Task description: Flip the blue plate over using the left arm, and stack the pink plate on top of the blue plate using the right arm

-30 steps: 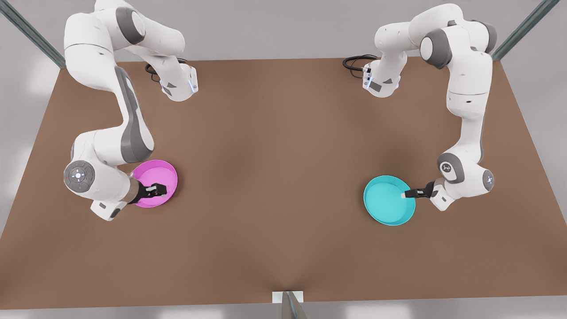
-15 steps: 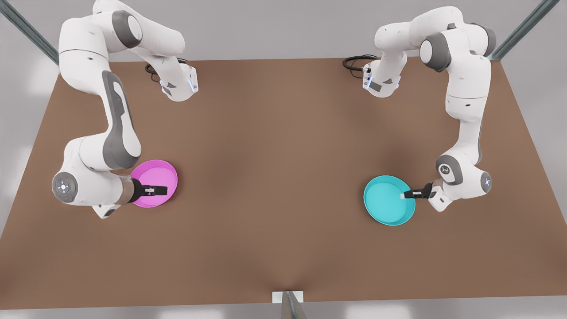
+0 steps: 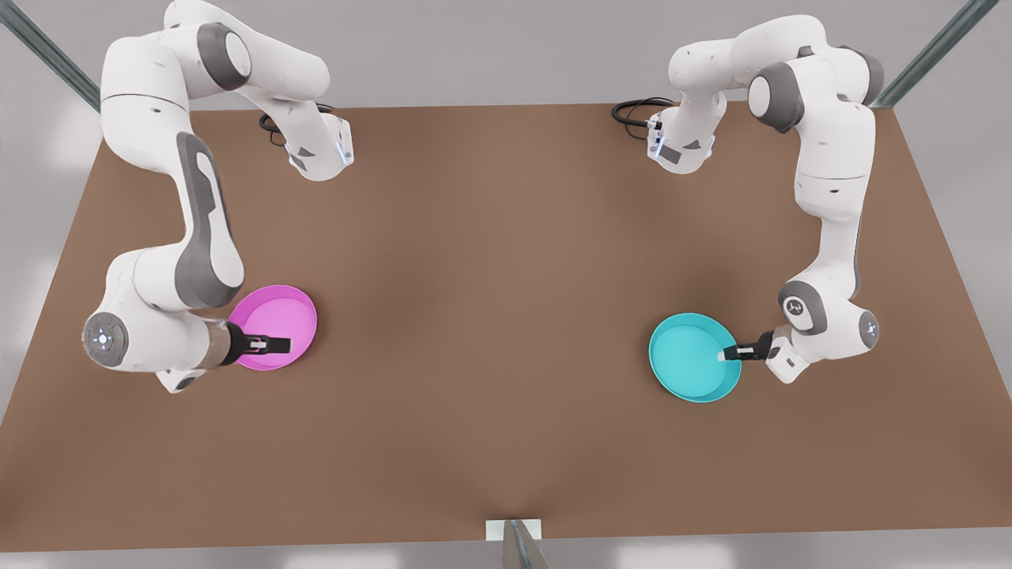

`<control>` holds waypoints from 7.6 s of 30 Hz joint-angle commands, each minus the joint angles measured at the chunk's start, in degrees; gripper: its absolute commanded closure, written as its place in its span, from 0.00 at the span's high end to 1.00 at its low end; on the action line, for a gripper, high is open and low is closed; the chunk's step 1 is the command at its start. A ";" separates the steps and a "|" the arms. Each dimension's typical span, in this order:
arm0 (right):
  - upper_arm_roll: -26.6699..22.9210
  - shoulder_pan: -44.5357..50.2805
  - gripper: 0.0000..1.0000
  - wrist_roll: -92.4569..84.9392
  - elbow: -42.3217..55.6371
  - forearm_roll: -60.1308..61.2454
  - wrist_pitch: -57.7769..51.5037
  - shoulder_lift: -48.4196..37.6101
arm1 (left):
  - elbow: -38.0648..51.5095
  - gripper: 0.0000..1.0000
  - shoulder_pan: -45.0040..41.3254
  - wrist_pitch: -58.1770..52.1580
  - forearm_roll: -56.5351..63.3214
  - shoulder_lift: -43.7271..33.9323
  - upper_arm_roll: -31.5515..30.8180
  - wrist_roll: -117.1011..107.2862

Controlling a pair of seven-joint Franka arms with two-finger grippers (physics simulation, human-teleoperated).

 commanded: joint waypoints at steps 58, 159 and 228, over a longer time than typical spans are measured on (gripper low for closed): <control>0.73 1.22 1.00 -0.02 3.29 -5.19 -2.67 0.30 | 0.97 0.25 -0.26 -0.44 0.07 0.61 0.00 -0.35; 1.78 -26.99 1.00 -28.06 -35.64 -1.67 32.40 4.43 | 24.79 1.00 -76.90 -65.48 102.99 23.55 -0.09 -94.65; 15.67 -25.32 0.21 -24.81 -28.88 5.36 20.10 4.08 | 31.03 1.00 -7.12 -51.59 32.06 -26.11 -3.60 -28.12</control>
